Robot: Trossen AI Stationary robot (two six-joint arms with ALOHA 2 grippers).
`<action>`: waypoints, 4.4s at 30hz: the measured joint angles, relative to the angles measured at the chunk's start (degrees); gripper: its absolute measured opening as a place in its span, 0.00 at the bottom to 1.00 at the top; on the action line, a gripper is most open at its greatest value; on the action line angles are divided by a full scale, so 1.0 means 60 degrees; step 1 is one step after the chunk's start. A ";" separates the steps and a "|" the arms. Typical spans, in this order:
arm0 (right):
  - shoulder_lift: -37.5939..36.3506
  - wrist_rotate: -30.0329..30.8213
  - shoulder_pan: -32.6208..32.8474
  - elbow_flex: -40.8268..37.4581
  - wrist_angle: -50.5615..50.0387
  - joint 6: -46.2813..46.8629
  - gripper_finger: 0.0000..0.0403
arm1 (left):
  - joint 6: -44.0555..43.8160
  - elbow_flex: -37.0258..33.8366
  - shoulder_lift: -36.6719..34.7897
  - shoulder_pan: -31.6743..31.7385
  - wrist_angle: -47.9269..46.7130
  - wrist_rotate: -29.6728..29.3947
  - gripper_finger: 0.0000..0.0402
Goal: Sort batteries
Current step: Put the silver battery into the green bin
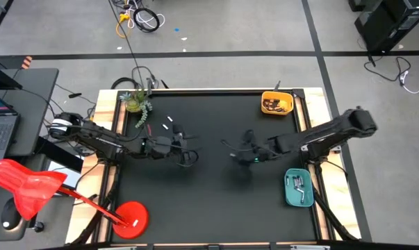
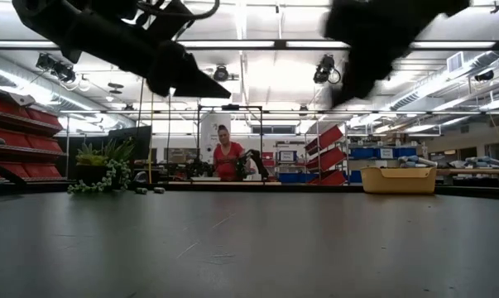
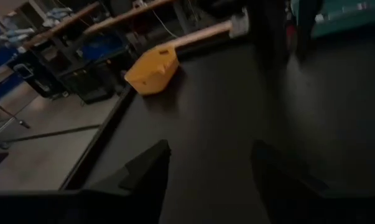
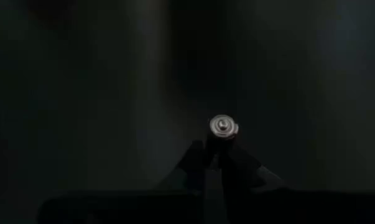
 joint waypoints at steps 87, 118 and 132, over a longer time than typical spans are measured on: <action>0.0782 0.3408 -0.0058 -0.4550 1.2242 -0.3692 0.22 | 0.5070 0.2960 0.3289 0.5318 -1.1624 0.1296 0.35; 0.1448 0.2464 -0.0734 -0.4542 1.1203 -0.2650 0.24 | 0.3999 0.4819 0.2932 0.4061 -1.1130 0.3587 0.00; 0.3687 0.1708 -0.1555 -0.3292 1.1863 -0.2683 0.47 | 0.2933 0.5044 0.2922 0.2888 -0.5727 0.5519 0.00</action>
